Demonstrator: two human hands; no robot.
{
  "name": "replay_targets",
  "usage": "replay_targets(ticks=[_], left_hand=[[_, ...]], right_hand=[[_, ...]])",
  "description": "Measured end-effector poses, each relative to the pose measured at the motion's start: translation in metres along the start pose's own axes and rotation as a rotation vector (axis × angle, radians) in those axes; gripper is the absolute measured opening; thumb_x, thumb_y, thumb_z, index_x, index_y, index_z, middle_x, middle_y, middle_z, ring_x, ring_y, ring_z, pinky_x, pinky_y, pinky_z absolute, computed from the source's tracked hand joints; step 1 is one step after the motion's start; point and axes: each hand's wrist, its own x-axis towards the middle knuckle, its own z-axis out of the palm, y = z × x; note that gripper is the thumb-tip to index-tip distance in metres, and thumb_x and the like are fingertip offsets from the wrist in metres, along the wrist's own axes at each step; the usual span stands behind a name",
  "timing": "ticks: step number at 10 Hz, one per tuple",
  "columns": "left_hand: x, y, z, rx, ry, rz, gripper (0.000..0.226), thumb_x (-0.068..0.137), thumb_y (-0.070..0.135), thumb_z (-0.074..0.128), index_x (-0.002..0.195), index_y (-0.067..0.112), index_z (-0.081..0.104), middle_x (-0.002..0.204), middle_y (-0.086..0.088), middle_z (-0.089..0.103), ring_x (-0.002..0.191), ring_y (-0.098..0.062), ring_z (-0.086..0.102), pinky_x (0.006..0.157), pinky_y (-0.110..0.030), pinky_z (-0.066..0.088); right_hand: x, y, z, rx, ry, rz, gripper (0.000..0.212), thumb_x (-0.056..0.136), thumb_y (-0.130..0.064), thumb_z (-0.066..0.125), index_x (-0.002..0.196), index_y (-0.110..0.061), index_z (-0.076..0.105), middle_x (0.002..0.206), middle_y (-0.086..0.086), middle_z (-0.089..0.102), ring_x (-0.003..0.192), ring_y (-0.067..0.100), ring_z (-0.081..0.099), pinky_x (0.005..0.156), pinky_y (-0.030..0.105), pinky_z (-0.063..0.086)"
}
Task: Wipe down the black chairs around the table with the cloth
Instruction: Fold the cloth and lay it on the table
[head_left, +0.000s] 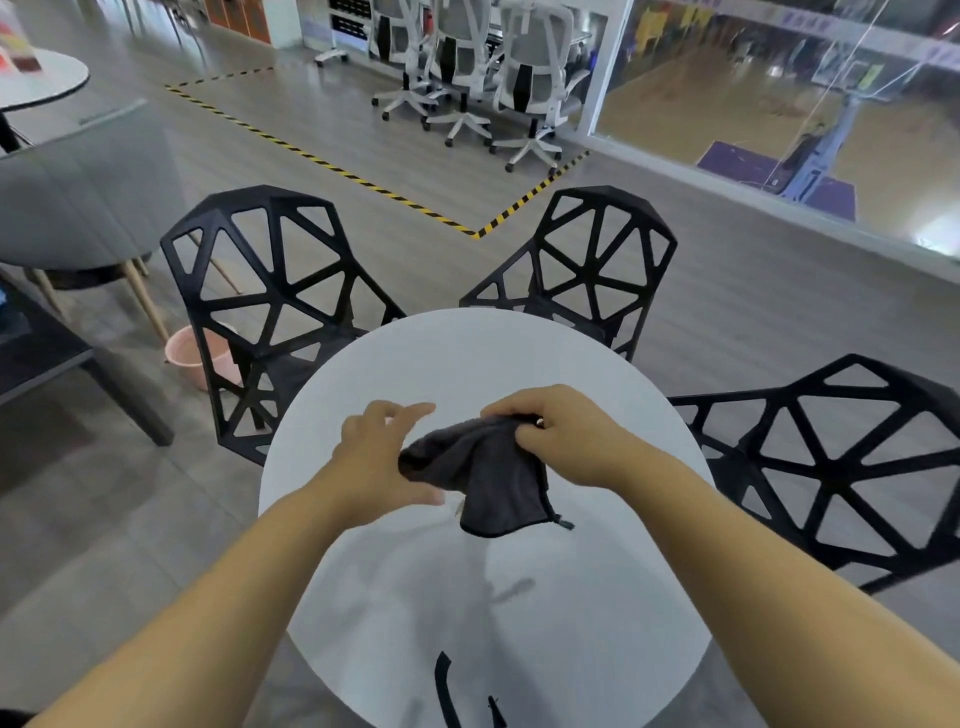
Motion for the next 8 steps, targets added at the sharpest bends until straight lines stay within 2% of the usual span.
replay_targets(ticks=[1, 2, 3, 4, 5, 6, 7, 8], left_hand=[[0.007, -0.008, 0.005, 0.027, -0.001, 0.053, 0.009, 0.085, 0.036, 0.065, 0.089, 0.038, 0.058, 0.098, 0.015, 0.058, 0.096, -0.014, 0.055, 0.085, -0.033, 0.048], [0.016, -0.004, 0.001, 0.162, 0.134, 0.143, 0.011, 0.094, 0.029, 0.050, 0.090, 0.030, 0.061, 0.084, 0.013, 0.059, 0.081, -0.013, 0.055, 0.072, -0.030, 0.046], [0.023, -0.001, -0.001, 0.279, 0.198, 0.232, 0.014, 0.096, 0.028, 0.046, 0.093, 0.026, 0.059, 0.084, 0.011, 0.052, 0.081, -0.013, 0.050, 0.068, -0.026, 0.037], [0.024, -0.006, 0.000, 0.353, 0.042, 0.231, 0.012, 0.095, 0.027, 0.048, 0.097, 0.025, 0.059, 0.091, 0.009, 0.055, 0.085, -0.014, 0.051, 0.068, -0.025, 0.034], [0.019, -0.015, 0.000, 0.247, -0.147, 0.146, 0.010, 0.091, 0.029, 0.054, 0.087, 0.037, 0.058, 0.088, 0.015, 0.060, 0.081, -0.010, 0.053, 0.068, -0.024, 0.040], [0.016, -0.021, 0.000, 0.104, -0.354, 0.005, 0.004, 0.085, 0.031, 0.066, 0.082, 0.033, 0.064, 0.080, 0.012, 0.062, 0.070, -0.005, 0.056, 0.063, -0.018, 0.042], [0.019, -0.024, 0.004, 0.008, -0.494, -0.123, 0.006, 0.084, 0.026, 0.068, 0.089, 0.022, 0.068, 0.081, 0.003, 0.067, 0.063, -0.010, 0.059, 0.063, -0.021, 0.050], [0.026, -0.029, 0.008, 0.136, -0.409, -0.160, 0.008, 0.087, 0.026, 0.064, 0.094, 0.022, 0.063, 0.090, 0.008, 0.062, 0.078, -0.009, 0.060, 0.071, -0.021, 0.047]], right_hand=[[-0.007, 0.015, -0.012, 0.076, 0.027, 0.012, 0.042, 0.087, 0.004, 0.047, 0.112, -0.022, 0.069, 0.102, -0.024, 0.062, 0.092, -0.014, 0.054, 0.077, -0.003, 0.037], [-0.005, 0.046, -0.011, -0.127, 0.123, 0.120, 0.035, 0.094, -0.005, 0.050, 0.123, -0.019, 0.063, 0.122, -0.009, 0.061, 0.108, 0.007, 0.053, 0.091, 0.012, 0.034], [-0.006, 0.062, 0.001, -0.237, 0.158, 0.139, 0.032, 0.096, -0.006, 0.046, 0.120, -0.018, 0.063, 0.119, -0.002, 0.061, 0.109, 0.017, 0.053, 0.092, 0.021, 0.037], [-0.012, 0.072, 0.015, -0.202, 0.080, 0.155, 0.030, 0.096, -0.006, 0.042, 0.108, -0.023, 0.062, 0.106, -0.004, 0.060, 0.096, 0.017, 0.053, 0.083, 0.027, 0.043], [-0.017, 0.079, 0.020, -0.161, -0.073, 0.195, 0.025, 0.095, -0.012, 0.046, 0.105, -0.029, 0.061, 0.101, -0.008, 0.061, 0.092, 0.014, 0.056, 0.081, 0.028, 0.045], [-0.016, 0.080, 0.023, -0.122, -0.257, 0.210, 0.021, 0.089, -0.009, 0.052, 0.093, -0.028, 0.061, 0.090, -0.015, 0.059, 0.088, 0.009, 0.055, 0.074, 0.021, 0.044], [-0.009, 0.082, 0.029, -0.066, -0.374, 0.274, 0.017, 0.089, -0.010, 0.055, 0.093, -0.025, 0.063, 0.085, -0.012, 0.057, 0.081, 0.012, 0.058, 0.073, 0.028, 0.050], [0.001, 0.094, 0.034, -0.214, -0.259, 0.340, 0.024, 0.094, -0.018, 0.052, 0.117, -0.022, 0.060, 0.107, -0.006, 0.060, 0.094, 0.013, 0.056, 0.082, 0.026, 0.045]])
